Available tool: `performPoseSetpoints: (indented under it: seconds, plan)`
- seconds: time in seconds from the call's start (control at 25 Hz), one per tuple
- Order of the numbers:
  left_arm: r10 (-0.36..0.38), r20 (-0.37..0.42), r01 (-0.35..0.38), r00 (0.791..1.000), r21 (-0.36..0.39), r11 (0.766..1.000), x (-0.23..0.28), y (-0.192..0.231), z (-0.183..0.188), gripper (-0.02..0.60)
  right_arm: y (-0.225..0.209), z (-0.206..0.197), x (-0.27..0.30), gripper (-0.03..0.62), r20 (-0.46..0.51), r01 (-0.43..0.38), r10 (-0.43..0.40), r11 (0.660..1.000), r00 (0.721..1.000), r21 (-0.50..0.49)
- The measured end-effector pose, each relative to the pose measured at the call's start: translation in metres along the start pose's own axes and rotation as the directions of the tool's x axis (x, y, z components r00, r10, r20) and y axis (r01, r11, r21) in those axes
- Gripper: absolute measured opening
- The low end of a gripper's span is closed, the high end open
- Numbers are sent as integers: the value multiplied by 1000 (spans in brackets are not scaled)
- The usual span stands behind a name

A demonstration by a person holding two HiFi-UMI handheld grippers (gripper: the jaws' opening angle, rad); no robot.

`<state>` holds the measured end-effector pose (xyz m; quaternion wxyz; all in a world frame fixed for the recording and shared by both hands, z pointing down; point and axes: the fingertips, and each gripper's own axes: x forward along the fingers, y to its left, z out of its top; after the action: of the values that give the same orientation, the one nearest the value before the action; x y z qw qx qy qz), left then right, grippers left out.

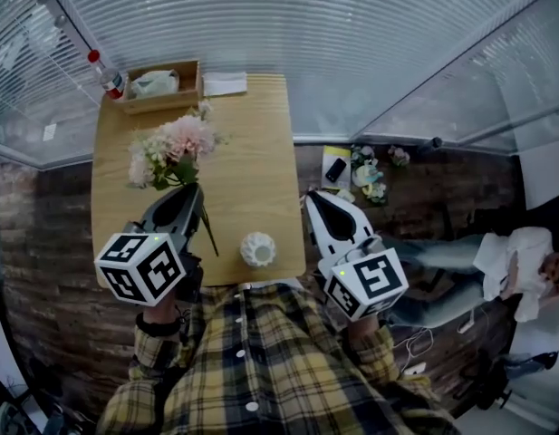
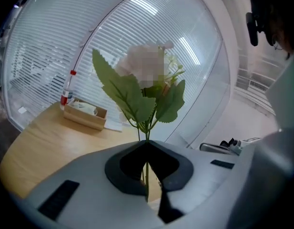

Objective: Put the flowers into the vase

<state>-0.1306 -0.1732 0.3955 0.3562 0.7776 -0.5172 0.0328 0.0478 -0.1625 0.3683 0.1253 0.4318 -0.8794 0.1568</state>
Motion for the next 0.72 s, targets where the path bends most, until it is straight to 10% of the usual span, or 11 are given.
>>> performPoseSetpoints:
  seconds: [0.4, 0.72]
  plan:
    - [-212, 142, 190, 967, 153, 970, -17, -96, 70, 15, -8, 2, -14, 14, 23, 63, -63, 998, 998, 18]
    - [-344, 88, 320, 935, 210, 924, -12, -148, 54, 15, -16, -2, -33, 14, 33, 125, -127, 991, 991, 38]
